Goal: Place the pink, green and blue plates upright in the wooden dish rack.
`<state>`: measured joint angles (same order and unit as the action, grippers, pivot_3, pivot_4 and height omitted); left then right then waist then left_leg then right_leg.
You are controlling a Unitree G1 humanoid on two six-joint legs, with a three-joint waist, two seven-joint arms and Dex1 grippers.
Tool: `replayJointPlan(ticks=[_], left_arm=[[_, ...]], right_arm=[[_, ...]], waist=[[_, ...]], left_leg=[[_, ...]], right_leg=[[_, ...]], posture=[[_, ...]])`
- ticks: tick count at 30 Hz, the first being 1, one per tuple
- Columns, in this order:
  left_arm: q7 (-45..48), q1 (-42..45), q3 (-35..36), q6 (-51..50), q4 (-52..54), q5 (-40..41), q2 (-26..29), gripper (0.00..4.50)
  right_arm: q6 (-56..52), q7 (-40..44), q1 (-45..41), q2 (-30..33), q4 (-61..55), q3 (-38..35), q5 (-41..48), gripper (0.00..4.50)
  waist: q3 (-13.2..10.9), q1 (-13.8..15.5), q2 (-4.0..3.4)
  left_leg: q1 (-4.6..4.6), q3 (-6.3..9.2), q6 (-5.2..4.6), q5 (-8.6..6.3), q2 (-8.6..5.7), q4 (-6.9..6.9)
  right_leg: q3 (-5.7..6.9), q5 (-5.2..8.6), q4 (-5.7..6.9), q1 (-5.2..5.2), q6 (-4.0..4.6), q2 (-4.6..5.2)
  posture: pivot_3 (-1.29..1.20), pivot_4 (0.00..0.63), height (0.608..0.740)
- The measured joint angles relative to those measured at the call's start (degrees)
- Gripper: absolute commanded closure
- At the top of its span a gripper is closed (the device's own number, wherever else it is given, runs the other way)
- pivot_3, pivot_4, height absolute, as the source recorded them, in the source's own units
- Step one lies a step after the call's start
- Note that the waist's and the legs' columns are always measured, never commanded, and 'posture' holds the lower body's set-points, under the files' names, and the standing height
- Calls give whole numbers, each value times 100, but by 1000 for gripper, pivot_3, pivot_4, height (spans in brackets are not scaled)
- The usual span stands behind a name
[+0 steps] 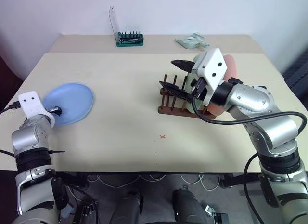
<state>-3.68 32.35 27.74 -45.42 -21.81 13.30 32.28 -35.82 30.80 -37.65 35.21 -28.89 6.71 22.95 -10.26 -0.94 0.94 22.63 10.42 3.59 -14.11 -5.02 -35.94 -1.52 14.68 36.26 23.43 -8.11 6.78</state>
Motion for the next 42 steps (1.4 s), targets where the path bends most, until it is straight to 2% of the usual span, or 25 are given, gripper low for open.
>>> replayJointPlan(ticks=[3,10,11,15,18,22,25,28,32,42], left_arm=[[30,13,-3,-54,-28,-6,0,804],[-208,13,160,293,197,4,-434,4320],[-199,27,175,372,307,42,-500,4461],[-209,94,-27,681,667,72,-853,4461],[-166,297,-316,1403,1061,19,-1248,4461],[-40,946,-1463,2878,2130,-733,-1305,4461],[37,1414,-1932,3369,2991,-889,-1552,4461],[38,1305,-2162,3090,3336,-880,-1872,4461],[81,1066,-2462,2370,3666,-932,-2024,4461],[79,1069,-2403,1540,4065,-893,-2161,4461]], right_arm=[[-14,1,65,-36,-2,0,-67,1301],[-27,3,148,-43,-14,0,-218,1301],[-27,4,148,-45,-15,0,-241,1301],[-24,32,156,-46,-17,0,-333,1301],[103,64,159,-25,-5,142,-603,1301],[1122,181,157,217,298,982,-1756,1301],[1825,165,139,136,606,1382,-2454,1301],[2426,-86,-72,33,964,1588,-3224,1301],[3128,-440,-307,-56,1291,1619,-4128,1301],[3764,-456,-311,-308,1737,1624,-4874,1301]], waist=[[0,-16,0],[1,56,1],[1,65,1],[2,50,2],[-5,49,15],[-12,34,34],[-7,3,26],[-6,-54,17],[-11,-19,25],[-12,8,26]], left_leg=[[-5,-1,1,0,1,2],[-7,1,1,1,-1,-2],[-7,1,1,1,-2,-2],[-6,1,1,1,-2,-2],[-4,2,5,2,-1,-3],[13,-10,27,15,-1,-10],[2,-34,26,14,0,-5],[-18,-50,24,13,7,3],[-16,-46,13,8,14,-4],[-15,-47,24,14,12,-5]], right_leg=[[-1,0,2,0,0,0],[0,0,-2,-10,0,3],[0,0,-2,-12,0,4],[0,0,-2,-11,1,4],[1,-1,-2,-10,1,3],[0,-6,-17,-2,-6,3],[-8,-6,-22,-2,-8,9],[-19,-6,-5,-1,-8,5],[-18,-7,-6,-2,-5,-4],[-18,-8,-9,-7,-4,-2]], posture=[[0,150,740],[0,150,740],[0,150,740],[0,150,740],[0,150,740],[0,150,740],[0,150,740],[0,150,740],[0,150,740],[0,150,740]])
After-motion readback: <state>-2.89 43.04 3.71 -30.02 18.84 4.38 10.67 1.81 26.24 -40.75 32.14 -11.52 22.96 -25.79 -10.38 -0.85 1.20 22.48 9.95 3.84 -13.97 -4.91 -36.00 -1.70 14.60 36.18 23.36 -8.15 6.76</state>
